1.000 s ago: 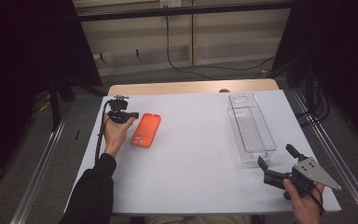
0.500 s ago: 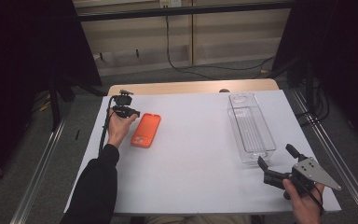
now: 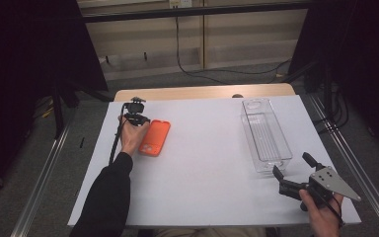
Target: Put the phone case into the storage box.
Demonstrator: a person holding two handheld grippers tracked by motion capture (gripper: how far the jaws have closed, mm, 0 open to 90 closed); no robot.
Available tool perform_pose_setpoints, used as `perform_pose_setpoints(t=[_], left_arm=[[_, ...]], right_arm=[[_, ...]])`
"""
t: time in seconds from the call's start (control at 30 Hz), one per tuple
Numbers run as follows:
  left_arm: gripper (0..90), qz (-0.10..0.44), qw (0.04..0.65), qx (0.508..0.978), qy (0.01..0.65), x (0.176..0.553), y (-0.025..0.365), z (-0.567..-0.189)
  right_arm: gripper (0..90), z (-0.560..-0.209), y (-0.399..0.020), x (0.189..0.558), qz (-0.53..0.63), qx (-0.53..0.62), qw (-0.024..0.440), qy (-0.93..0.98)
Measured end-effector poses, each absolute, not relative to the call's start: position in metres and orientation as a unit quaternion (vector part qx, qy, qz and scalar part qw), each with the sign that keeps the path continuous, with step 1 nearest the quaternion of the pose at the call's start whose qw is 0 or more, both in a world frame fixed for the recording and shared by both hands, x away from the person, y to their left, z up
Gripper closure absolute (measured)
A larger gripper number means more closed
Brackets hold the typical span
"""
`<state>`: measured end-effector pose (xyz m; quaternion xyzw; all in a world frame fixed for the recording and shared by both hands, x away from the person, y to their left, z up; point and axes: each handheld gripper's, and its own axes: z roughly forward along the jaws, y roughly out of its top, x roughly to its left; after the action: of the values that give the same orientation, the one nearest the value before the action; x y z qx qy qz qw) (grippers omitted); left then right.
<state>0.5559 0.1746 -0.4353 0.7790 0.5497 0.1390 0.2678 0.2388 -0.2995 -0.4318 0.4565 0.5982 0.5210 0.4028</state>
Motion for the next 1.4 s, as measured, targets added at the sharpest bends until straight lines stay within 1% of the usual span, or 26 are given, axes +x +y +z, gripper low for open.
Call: perform_pose_setpoints(t=[0.17,0.87,1.13,1.27,1.4], left_arm=[[90.0,0.146,0.271,0.779,0.546,0.556,0.171,-0.437],[90.0,0.120,0.305,0.777,0.538,0.555,0.158,-0.440],[90.0,0.117,0.307,0.782,0.529,0.553,0.151,-0.440],[90.0,0.127,0.308,0.783,0.526,0.552,0.147,-0.441],[90.0,0.120,0.312,0.784,0.522,0.551,0.145,-0.441]], right_arm=[[0.0,-0.432,-0.300,0.239,0.521,0.456,0.402,0.599],[0.0,-0.432,-0.300,0.239,0.519,0.459,0.404,0.597],[0.0,-0.432,-0.300,0.238,0.520,0.456,0.405,0.598],[0.0,-0.432,-0.300,0.238,0.519,0.456,0.406,0.598],[0.0,-0.432,-0.300,0.238,0.520,0.455,0.405,0.599]])
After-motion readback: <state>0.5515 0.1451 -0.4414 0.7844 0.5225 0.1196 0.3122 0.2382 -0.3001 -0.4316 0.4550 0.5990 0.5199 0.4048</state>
